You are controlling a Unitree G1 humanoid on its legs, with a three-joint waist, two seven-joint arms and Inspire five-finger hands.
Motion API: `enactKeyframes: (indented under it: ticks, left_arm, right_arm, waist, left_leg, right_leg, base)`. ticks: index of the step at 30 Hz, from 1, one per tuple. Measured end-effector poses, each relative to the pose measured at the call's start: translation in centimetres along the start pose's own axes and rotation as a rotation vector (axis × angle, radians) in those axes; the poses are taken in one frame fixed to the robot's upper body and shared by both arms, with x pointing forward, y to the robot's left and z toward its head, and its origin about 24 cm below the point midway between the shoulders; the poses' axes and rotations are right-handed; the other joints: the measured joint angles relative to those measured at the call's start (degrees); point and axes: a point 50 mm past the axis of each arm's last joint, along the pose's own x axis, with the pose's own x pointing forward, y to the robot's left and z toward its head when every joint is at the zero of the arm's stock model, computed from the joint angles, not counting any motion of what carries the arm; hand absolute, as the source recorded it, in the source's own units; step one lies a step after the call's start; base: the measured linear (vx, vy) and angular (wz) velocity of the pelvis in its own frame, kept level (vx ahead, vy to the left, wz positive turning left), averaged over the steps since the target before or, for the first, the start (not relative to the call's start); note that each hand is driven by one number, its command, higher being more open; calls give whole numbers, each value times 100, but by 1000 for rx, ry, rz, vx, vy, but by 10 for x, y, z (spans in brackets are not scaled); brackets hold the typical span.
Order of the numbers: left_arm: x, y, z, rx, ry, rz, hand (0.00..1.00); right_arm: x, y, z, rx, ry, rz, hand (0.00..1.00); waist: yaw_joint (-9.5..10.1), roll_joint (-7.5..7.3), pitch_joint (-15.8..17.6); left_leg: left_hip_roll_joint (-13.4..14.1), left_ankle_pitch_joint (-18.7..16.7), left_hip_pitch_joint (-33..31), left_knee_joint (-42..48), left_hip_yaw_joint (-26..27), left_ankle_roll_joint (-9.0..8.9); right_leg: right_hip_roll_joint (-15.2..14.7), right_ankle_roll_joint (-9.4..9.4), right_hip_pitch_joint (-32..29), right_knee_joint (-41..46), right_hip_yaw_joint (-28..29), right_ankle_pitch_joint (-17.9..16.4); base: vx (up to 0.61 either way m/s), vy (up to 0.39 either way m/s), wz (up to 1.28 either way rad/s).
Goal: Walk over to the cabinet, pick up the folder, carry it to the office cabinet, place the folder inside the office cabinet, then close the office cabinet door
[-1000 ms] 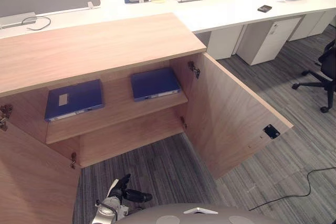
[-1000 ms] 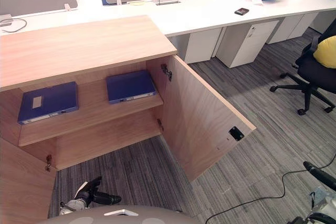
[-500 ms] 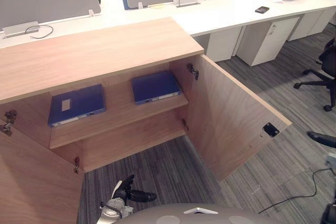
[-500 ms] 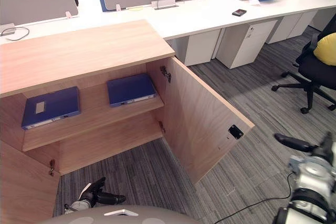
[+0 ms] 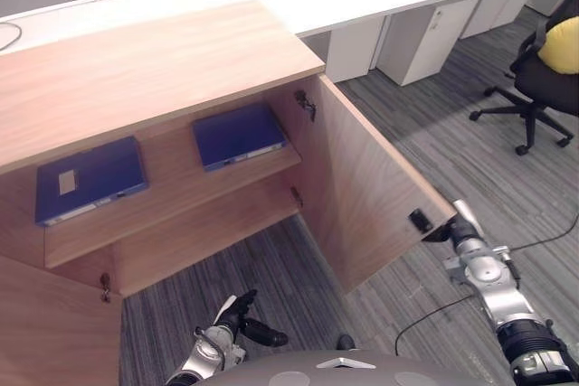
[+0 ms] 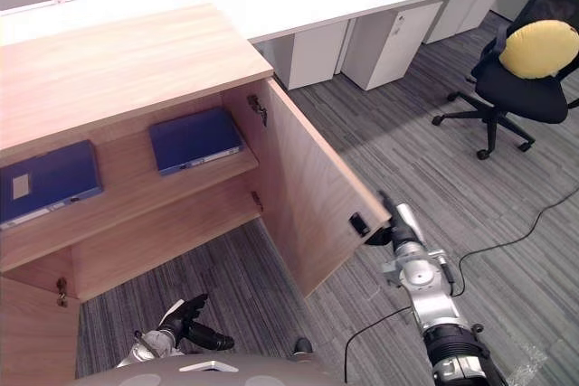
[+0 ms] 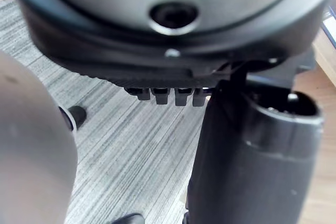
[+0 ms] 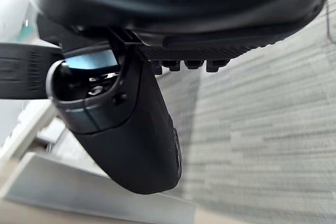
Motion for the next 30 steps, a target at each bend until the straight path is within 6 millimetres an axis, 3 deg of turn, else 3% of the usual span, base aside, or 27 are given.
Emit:
enactKeyframes:
  ticks: [4, 5, 8, 10, 12, 15, 16, 26, 30]
  left_arm:
    - [1, 1, 2, 3, -4, 0, 100]
    - [2, 1, 5, 7, -11, 3, 100]
    - [2, 3, 7, 8, -27, 12, 100]
    - [2, 5, 7, 6, -30, 22, 100]
    - [2, 9, 8, 12, -33, 29, 100]
    - [2, 11, 9, 15, -38, 32, 100]
    - [3, 12, 12, 54, -49, 23, 100]
    - [3, 12, 11, 55, -46, 23, 100]
    - [3, 12, 11, 56, -49, 24, 100]
  right_arm:
    - [-4, 50, 22, -11, -93, 260, 100]
    - [-7, 72, 38, 53, -156, 344, 100]
    - [-13, 103, 69, 130, -269, 488, 100]
    - [-22, 113, 84, 124, -338, 569, 100]
    - [-48, 131, 121, 131, -521, 765, 100]
    - [-85, 144, 159, 263, -711, 1022, 100]
    - [-123, 142, 194, 389, -923, 1244, 100]
    - [-121, 142, 185, 402, -877, 1231, 100]
    - [-111, 146, 156, 406, -769, 1161, 100]
  waist:
    - [121, 73, 18]
    - [214, 126, 44]
    - [369, 186, 43]
    - [408, 168, 53]
    - [461, 93, 73]
    - [505, -19, 49]
    - [632, -187, -41]
    - [627, -193, -50]
    - [633, -189, -81]
  left_leg:
    - [-10, 224, 6, -269, -197, -14]
    - [-16, 291, 7, -333, -281, -11]
    - [-45, 364, -7, -440, -386, -4]
    - [-69, 395, -29, -478, -456, 13]
    - [-78, 416, -83, -470, -483, 29]
    - [-79, 416, -93, -467, -525, 30]
    - [-78, 424, -92, -461, -573, 43]
    - [-77, 438, -107, -494, -593, 35]
    - [-113, 448, -166, -491, -618, 46]
  right_leg:
    - [45, -21, 33, -1, -219, -17]
    - [55, -38, 33, -1, -287, -29]
    - [54, -49, 47, -1, -379, -38]
    - [36, -52, 60, -2, -432, -43]
    - [21, -54, 58, -2, -449, -39]
    - [19, -55, 80, -3, -490, -40]
    - [1, -54, 112, -4, -516, -46]
    - [14, -54, 92, -4, -521, -47]
    - [-8, -51, 63, -3, -560, -54]
  base:
    - [-31, -66, 31]
    - [-43, -45, 26]
    - [-24, -14, 22]
    - [15, 10, 18]
    - [30, 9, 11]
    - [6, -7, 11]
    - [-49, -21, 12]
    - [-13, -9, 1]
    - [17, 4, 3]
